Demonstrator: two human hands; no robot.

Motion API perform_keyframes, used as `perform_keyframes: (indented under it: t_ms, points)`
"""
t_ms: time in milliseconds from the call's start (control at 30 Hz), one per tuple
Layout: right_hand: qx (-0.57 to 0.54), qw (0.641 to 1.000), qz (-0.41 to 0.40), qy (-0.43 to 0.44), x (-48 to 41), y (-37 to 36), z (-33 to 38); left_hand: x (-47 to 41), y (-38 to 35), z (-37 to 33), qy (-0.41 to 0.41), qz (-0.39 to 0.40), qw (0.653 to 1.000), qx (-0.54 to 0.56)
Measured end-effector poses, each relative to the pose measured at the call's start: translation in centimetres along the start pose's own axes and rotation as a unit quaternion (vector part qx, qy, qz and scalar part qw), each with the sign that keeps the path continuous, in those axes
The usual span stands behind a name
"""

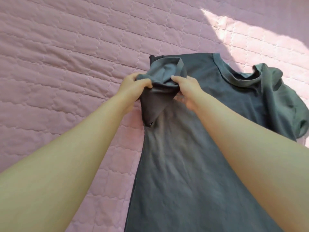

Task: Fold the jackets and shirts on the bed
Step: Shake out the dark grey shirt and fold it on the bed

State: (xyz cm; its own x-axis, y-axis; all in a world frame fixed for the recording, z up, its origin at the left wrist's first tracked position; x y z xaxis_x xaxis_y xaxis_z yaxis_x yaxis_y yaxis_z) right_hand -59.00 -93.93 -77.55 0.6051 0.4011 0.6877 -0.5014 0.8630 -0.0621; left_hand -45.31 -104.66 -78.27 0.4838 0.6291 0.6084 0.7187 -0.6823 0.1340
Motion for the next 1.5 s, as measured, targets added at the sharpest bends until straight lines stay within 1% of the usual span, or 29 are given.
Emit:
perform_keyframes:
  t_ms: [33,100,167,200,233,267,300,333,367,400,467,500,533,600,667,733,800,867,933,967,1000,1067,1100,1167,1200,1267,1333,1433,1500]
  points:
    - [0.005,0.999,0.031,0.026,0.0,-1.0,0.4,0.0,1.5,0.3,0.005,-0.049,0.999,0.007]
    - [0.072,0.986,0.144,0.036,0.6,-4.1,0.7,0.5,4.9,1.3,0.024,-0.148,0.987,0.050]
    - [0.199,0.940,0.275,-0.024,2.0,-7.7,-0.9,1.2,8.6,3.2,0.065,-0.226,0.972,0.013]
    - [0.256,0.918,0.301,-0.040,2.3,-8.8,-2.0,1.7,9.8,4.4,0.119,-0.243,0.962,-0.043]
    - [0.289,0.910,0.297,-0.027,2.3,-9.4,-2.6,2.2,10.7,5.1,0.166,-0.262,0.947,-0.087]
    - [0.289,0.918,0.271,0.014,2.0,-10.1,-2.6,2.2,12.0,6.1,0.193,-0.274,0.931,-0.142]
    - [0.256,0.939,0.224,0.056,1.4,-9.8,-2.3,2.2,12.6,6.8,0.204,-0.303,0.927,-0.091]
    - [0.213,0.958,0.174,0.082,0.9,-9.5,-2.0,2.3,13.2,8.0,0.189,-0.338,0.922,0.003]
    - [0.185,0.970,0.122,0.096,0.2,-9.0,-1.9,2.7,13.3,8.0,0.167,-0.346,0.923,0.033]
    - [0.185,0.974,0.079,0.106,-0.4,-8.3,-1.8,3.3,13.2,7.4,0.144,-0.363,0.921,-0.009]
    - [0.255,0.957,0.045,0.132,-1.1,-7.8,-1.8,3.4,11.9,6.5,0.048,-0.296,0.950,-0.092]
    - [0.309,0.936,0.045,0.160,-1.0,-7.8,-1.5,3.4,10.9,6.2,0.005,-0.260,0.957,-0.130]
    - [0.366,0.908,0.055,0.195,-0.9,-8.0,-1.1,3.5,10.0,5.9,-0.011,-0.226,0.959,-0.173]
    - [0.464,0.842,0.098,0.255,-0.7,-9.3,-0.5,3.3,9.4,6.3,-0.030,-0.189,0.952,-0.240]
    - [0.525,0.792,0.143,0.276,-1.1,-10.6,-0.2,2.9,9.7,6.7,-0.033,-0.184,0.950,-0.249]
    - [0.544,0.771,0.179,0.278,-1.6,-11.6,-0.2,2.6,10.6,6.8,-0.024,-0.195,0.958,-0.208]
    - [0.548,0.763,0.200,0.278,-1.8,-12.9,-0.6,2.2,11.8,7.0,-0.009,-0.200,0.961,-0.192]
    - [0.548,0.758,0.212,0.281,-1.6,-14.7,-1.3,2.0,12.4,7.1,0.004,-0.170,0.962,-0.212]
    - [0.550,0.745,0.216,0.311,-0.9,-16.4,-1.5,2.1,12.2,6.9,-0.007,-0.124,0.969,-0.214]
    - [0.558,0.724,0.215,0.344,-0.2,-17.3,-1.2,2.3,12.2,6.8,-0.024,-0.117,0.970,-0.211]
    - [0.574,0.690,0.218,0.384,0.6,-18.1,-0.9,2.5,12.4,6.7,-0.042,-0.126,0.970,-0.206]
    - [0.612,0.600,0.261,0.444,2.2,-19.6,-0.8,3.3,12.9,6.8,-0.071,-0.158,0.963,-0.209]
    - [0.638,0.546,0.294,0.456,2.8,-20.4,-1.1,3.7,13.1,7.0,-0.080,-0.169,0.958,-0.218]
    - [0.690,0.452,0.333,0.457,3.6,-21.3,-1.6,4.0,12.4,7.5,-0.087,-0.166,0.946,-0.264]
    - [0.708,0.421,0.339,0.454,3.8,-21.6,-1.7,3.9,12.2,7.6,-0.081,-0.164,0.939,-0.290]
    - [0.738,0.375,0.343,0.444,3.9,-22.2,-2.1,3.9,12.1,7.8,-0.059,-0.173,0.934,-0.308]
    - [0.768,0.336,0.326,0.437,3.8,-22.5,-2.2,3.9,12.1,7.5,-0.066,-0.185,0.928,-0.316]
    - [0.828,0.320,0.255,0.384,2.6,-22.3,-1.9,4.1,11.7,7.4,-0.107,-0.170,0.917,-0.346]
    - [0.865,0.311,0.199,0.341,2.1,-22.2,-1.4,4.2,12.0,7.9,-0.098,-0.158,0.922,-0.341]
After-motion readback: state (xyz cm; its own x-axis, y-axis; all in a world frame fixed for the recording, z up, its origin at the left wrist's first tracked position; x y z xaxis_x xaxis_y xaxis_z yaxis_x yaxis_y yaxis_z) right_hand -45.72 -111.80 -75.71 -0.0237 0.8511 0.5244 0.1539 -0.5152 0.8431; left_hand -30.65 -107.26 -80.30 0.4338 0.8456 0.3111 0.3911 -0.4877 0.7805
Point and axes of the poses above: each hand's wrist, its own x-axis away from the middle knuckle, its own y-axis out of the back of the hand, z = x × y, the point moved 6 cm from there along -x, towards the middle knuckle, and after that the axes turned 13 degrees about -x, right-handed, at the moved point
